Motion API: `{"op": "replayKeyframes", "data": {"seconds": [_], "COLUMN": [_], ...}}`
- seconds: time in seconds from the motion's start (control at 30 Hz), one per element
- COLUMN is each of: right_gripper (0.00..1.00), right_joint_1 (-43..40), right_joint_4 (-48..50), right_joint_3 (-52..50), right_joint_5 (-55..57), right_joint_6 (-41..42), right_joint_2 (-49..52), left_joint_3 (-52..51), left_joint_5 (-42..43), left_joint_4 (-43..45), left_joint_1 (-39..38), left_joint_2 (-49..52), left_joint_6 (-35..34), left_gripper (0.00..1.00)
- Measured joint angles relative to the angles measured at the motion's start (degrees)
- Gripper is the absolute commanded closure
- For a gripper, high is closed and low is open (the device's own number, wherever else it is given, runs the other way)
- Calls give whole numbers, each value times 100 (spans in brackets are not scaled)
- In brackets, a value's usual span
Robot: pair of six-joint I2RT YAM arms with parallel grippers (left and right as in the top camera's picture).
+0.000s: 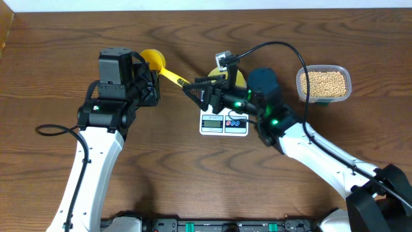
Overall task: Scoop item into bowl and weigh 50g on scale
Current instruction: 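Bring the right gripper to the scoop and grasp its handle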
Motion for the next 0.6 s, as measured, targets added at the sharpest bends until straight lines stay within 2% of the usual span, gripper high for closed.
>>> {"op": "replayKeyframes", "data": {"seconds": [0.37, 0.6], "right_gripper": [53, 56], "right_joint_1": [227, 308], "right_joint_4": [348, 260], "right_joint_3": [7, 7], "right_joint_5": [798, 837], "right_joint_6": [208, 236], "right_joint_2": [0, 0], "left_joint_3": [0, 0], "left_joint_5": [857, 1082], "left_joint_4": [-597, -793], "left_joint_1": [0, -15], "left_joint_2": [0, 0], "left_joint_6": [-476, -498], "left_gripper": [93, 93]}}
